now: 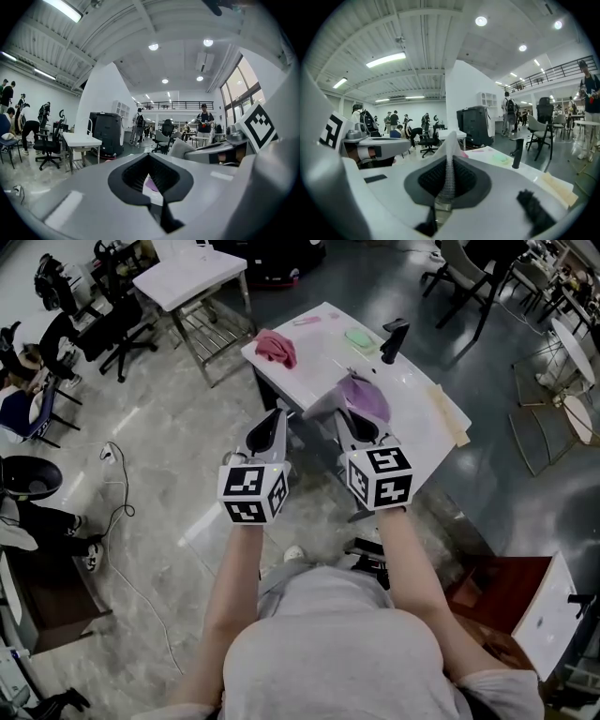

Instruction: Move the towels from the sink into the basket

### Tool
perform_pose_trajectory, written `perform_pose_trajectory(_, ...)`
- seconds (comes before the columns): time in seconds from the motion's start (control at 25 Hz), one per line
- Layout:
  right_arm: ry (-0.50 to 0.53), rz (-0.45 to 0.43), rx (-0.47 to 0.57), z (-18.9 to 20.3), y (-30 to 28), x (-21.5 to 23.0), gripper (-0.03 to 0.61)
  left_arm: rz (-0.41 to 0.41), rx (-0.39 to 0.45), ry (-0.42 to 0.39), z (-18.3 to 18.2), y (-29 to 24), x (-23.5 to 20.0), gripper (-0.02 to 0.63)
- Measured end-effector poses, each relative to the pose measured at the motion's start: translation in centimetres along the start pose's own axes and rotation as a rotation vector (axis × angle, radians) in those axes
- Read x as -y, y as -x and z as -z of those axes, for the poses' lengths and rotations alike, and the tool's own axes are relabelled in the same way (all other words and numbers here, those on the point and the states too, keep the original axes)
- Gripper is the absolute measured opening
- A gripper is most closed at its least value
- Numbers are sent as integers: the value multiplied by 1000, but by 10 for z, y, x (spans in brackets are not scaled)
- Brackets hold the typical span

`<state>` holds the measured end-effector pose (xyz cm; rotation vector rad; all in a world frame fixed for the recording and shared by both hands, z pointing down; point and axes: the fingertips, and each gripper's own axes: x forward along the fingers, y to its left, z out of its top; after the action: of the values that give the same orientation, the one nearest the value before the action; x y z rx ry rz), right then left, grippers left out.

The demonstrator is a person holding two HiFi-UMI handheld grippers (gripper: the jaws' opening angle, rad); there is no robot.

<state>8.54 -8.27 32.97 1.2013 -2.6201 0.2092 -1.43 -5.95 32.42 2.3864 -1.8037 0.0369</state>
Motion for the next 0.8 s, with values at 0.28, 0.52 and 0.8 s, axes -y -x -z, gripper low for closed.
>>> perform_pose_trajectory(0.28,-2,-35,4,-7,-31,-38,28,-21,4,11,1,14,-43,5)
perform_pose_trajectory(0.52,18,-100,-20,-7,-58,-63,28,-71,17,53,3,19,-74,5)
perform_pose_trajectory(0.8,38,-196,-50,-4,-87,-74,28,-155,12,86,11,15,-101,5)
